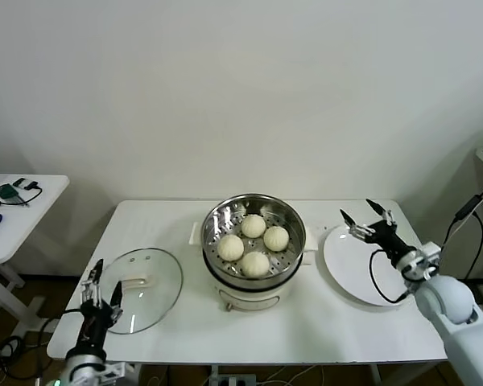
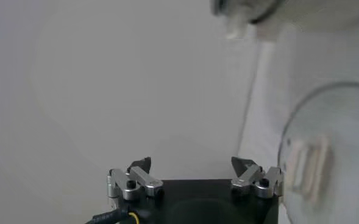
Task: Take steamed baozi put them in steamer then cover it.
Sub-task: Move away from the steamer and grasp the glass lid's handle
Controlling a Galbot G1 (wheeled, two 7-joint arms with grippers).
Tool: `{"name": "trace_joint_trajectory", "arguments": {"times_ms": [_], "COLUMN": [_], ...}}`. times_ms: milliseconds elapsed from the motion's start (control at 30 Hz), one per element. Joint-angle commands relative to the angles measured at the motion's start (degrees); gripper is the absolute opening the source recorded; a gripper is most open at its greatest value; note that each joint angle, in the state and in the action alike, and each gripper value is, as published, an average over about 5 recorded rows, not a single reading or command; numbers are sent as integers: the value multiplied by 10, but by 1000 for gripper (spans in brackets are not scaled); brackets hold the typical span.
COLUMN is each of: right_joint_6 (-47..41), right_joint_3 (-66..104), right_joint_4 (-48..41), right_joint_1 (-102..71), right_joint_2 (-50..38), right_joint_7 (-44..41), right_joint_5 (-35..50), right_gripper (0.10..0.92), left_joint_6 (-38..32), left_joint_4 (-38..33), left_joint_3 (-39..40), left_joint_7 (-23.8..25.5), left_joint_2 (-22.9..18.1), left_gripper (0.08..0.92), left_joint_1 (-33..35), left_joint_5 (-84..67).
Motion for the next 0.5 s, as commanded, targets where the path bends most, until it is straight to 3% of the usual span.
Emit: {"name": "trace_joint_trajectory", "arguments": {"times_ms": [33,500], "right_joint_6": [-3,-15], "right_joint_3": [111,109], "right_joint_4": [11,15], "right_joint_1": [-115,-113], "right_joint_2": [86,122], "right_joint_7": [16,25], "right_joint_5": [-47,-78], "right_gripper": [823,823], "left_joint_6": [25,30], "left_joint_4": [146,278], "left_joint_3": [52,49], "left_joint_7": [-21,-66], "left_joint_2": [-10,-17], "left_gripper": [823,823], "left_joint_1": [-66,-160], "left_joint_5": [217,203]}}
